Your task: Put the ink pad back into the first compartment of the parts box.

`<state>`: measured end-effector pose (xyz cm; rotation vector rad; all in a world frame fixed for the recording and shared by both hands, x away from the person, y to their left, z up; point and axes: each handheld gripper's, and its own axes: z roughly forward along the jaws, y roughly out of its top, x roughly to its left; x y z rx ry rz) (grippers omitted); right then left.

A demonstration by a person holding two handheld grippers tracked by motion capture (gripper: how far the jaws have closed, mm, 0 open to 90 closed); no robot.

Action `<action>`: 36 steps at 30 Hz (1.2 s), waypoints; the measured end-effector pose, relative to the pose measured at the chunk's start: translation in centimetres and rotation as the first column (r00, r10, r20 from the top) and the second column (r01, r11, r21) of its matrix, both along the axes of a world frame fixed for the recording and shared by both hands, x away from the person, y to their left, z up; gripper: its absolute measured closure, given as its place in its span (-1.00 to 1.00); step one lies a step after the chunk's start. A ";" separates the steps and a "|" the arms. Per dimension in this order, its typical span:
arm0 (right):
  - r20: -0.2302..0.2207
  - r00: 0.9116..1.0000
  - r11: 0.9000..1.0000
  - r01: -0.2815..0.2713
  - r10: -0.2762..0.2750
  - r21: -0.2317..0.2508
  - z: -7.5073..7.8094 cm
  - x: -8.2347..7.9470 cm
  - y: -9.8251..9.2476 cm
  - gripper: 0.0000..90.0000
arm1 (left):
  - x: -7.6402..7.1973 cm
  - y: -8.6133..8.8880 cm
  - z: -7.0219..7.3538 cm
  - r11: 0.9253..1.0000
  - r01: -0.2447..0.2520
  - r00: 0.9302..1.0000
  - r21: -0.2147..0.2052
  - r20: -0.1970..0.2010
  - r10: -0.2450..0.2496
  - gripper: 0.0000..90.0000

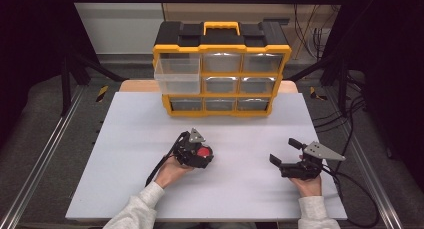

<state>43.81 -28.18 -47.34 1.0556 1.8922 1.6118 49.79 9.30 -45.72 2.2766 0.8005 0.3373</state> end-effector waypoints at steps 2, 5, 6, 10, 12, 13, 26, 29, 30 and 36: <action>0.001 1.000 1.000 -0.001 0.001 -0.002 0.0 0.0 0.0 -1.00 | -0.1 0.2 0.3 1.000 0.000 1.000 -0.007 0.001 0.000 -0.35; -0.001 1.000 1.000 0.000 0.000 -0.002 0.0 0.0 0.0 -1.00 | -0.3 0.4 0.9 1.000 -0.001 1.000 -0.014 0.011 0.002 -0.35; -0.001 1.000 1.000 0.000 0.000 -0.002 0.0 0.0 0.0 -1.00 | -0.4 0.5 1.0 1.000 -0.004 1.000 -0.019 0.014 0.004 -0.35; -0.001 1.000 1.000 0.001 -0.001 -0.002 0.0 0.0 0.0 -1.00 | -0.6 0.9 1.7 1.000 -0.006 1.000 -0.028 0.023 0.007 -0.35; 0.002 1.000 1.000 0.000 0.000 -0.004 0.0 0.0 0.0 -1.00 | -0.7 1.2 2.1 0.999 -0.013 0.999 -0.034 0.029 0.014 -0.35; -0.004 1.000 1.000 0.000 0.000 0.001 0.0 0.0 0.0 -1.00 | -0.8 1.3 2.3 0.999 -0.016 0.999 -0.039 0.030 0.017 -0.35; -0.004 1.000 1.000 -0.001 0.001 0.004 0.0 -0.1 0.0 -1.00 | -1.3 3.3 4.6 0.995 -0.047 0.997 -0.089 0.064 0.053 -0.35; 0.000 1.000 1.000 0.001 -0.001 0.006 0.0 0.0 0.0 -1.00 | -1.5 3.7 5.1 0.994 -0.052 0.996 -0.098 0.070 0.059 -0.35; 0.000 1.000 1.000 0.001 -0.001 0.006 0.0 0.0 0.0 -1.00 | -1.5 3.9 5.3 0.993 -0.053 0.996 -0.102 0.072 0.061 -0.34; -0.001 1.000 1.000 -0.002 0.002 0.005 0.0 0.0 0.0 -1.00 | -1.9 4.7 6.5 0.990 -0.061 0.993 -0.123 0.090 0.073 -0.35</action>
